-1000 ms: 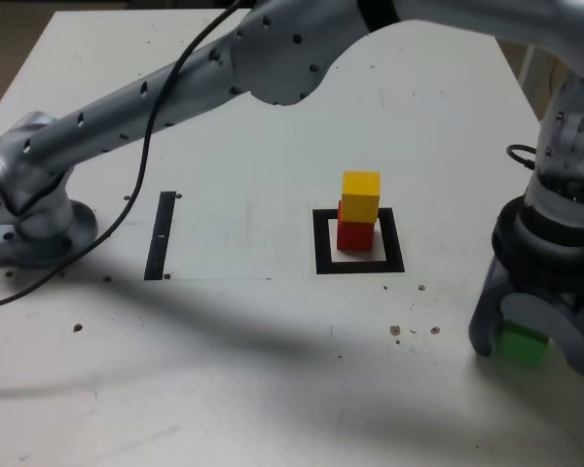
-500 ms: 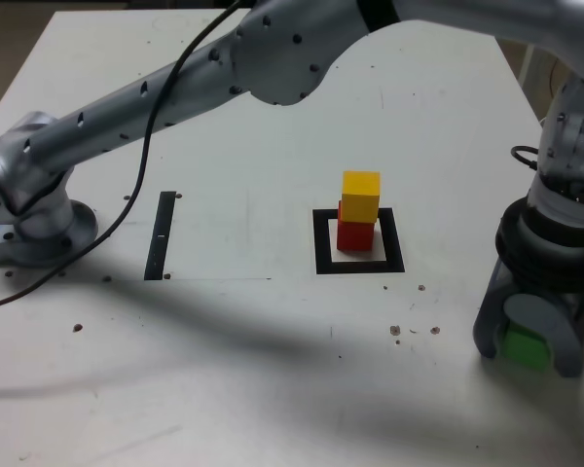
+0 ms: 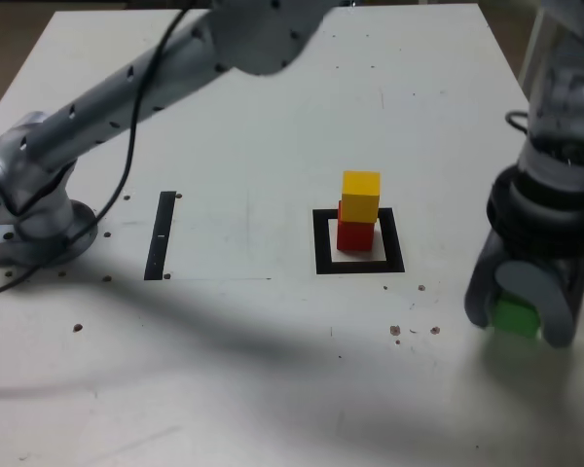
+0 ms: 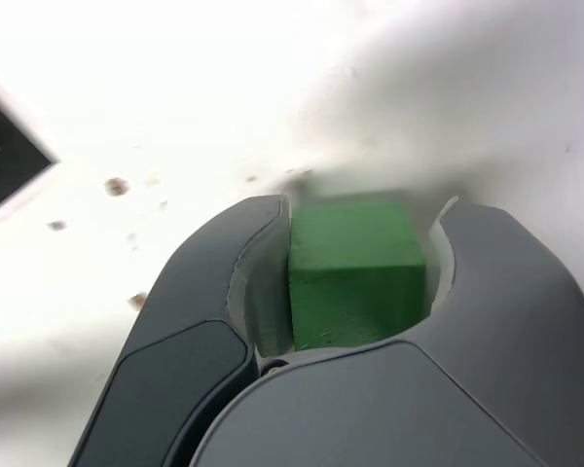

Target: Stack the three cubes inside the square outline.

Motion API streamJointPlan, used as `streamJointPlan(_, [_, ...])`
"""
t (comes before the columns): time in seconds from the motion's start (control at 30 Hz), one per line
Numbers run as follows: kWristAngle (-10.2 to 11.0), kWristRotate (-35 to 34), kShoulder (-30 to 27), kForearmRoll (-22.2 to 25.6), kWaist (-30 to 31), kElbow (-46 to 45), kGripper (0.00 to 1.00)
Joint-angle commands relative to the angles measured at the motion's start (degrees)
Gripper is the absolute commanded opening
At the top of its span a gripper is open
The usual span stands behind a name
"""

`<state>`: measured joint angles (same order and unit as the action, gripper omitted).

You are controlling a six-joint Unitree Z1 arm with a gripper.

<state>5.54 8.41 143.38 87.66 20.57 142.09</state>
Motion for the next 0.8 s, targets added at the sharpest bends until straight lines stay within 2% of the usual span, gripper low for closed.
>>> streamJointPlan(0.0, [0.4,0.2,-2.8,0.8,0.1,-0.8,0.35])
streamJointPlan(0.33, [1.4,0.3,-13.8,3.7,-1.1,-8.3,0.35])
streamJointPlan(0.77, [2.8,-0.1,-25.1,3.7,-5.2,-20.5,0.35])
